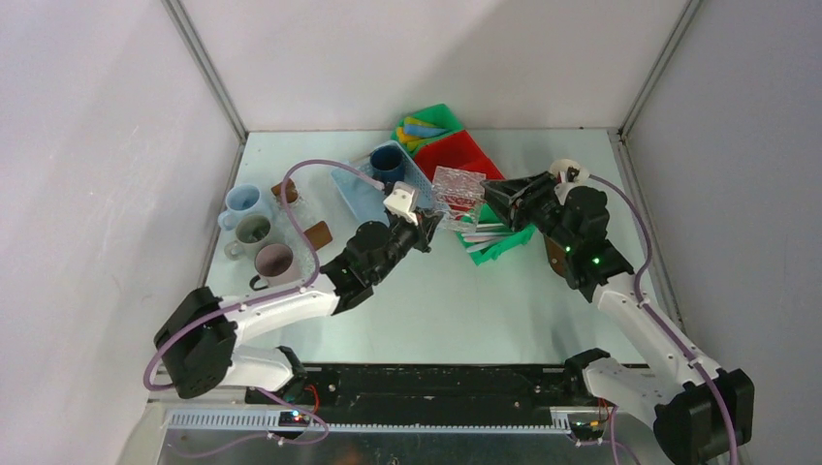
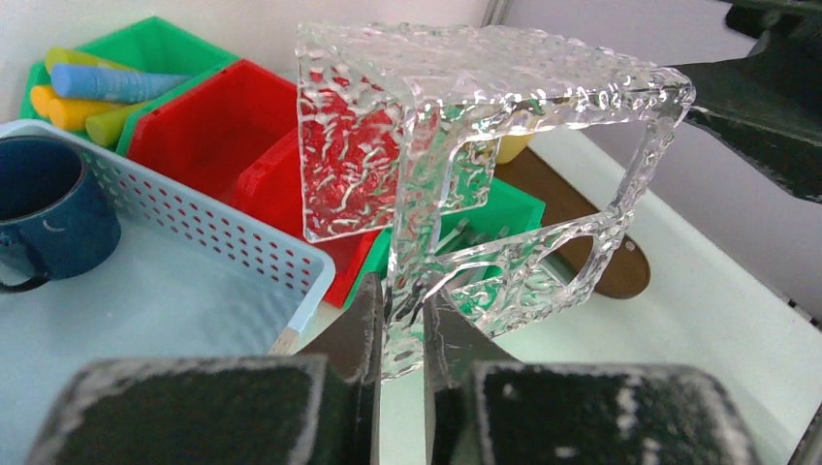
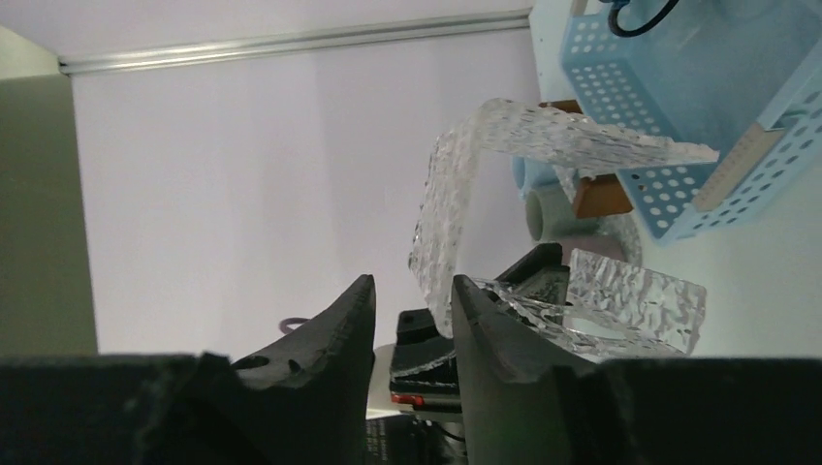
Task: Prepare toiletry sets of a toothbrush and toothpaste on the tray
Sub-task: Pick up the toothpaste holder from the storage box, then place the toothpaste holder on the tray.
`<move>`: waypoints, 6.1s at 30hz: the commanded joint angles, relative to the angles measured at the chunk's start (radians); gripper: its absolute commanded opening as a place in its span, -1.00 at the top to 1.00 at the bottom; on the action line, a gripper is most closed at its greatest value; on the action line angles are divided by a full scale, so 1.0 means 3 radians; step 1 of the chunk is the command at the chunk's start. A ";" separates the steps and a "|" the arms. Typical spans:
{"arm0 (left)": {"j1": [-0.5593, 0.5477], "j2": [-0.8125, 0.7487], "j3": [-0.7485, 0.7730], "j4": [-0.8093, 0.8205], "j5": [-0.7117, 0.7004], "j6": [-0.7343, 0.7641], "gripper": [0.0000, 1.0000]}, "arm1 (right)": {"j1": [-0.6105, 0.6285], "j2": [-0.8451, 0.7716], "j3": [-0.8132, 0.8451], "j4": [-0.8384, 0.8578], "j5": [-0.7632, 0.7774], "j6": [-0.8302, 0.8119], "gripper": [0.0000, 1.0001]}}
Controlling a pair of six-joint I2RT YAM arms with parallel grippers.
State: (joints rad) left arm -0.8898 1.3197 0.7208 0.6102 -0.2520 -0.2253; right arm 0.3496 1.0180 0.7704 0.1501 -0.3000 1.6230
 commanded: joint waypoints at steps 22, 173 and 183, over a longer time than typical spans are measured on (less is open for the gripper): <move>0.0193 -0.0098 0.1324 -0.2796 0.1168 -0.0188 1.00 | 0.0195 -0.0279 0.0880 -0.1574 0.0098 -0.4948 -0.19; 0.1330 -0.1525 0.0537 -0.2833 -0.0713 0.0643 -0.99 | -0.1626 0.1813 0.1882 -0.2135 0.1078 -0.5977 -0.20; 0.1356 -0.0948 0.1085 -0.3182 -0.0514 0.0113 -0.99 | -0.1574 0.0911 0.1876 -0.2198 0.0871 -0.5268 -0.53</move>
State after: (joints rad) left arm -0.4942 0.9836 0.9543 -0.3183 -0.4347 -0.1005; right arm -0.1383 1.3819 1.2984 -0.5076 0.0124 -0.0845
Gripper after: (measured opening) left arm 0.996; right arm 0.740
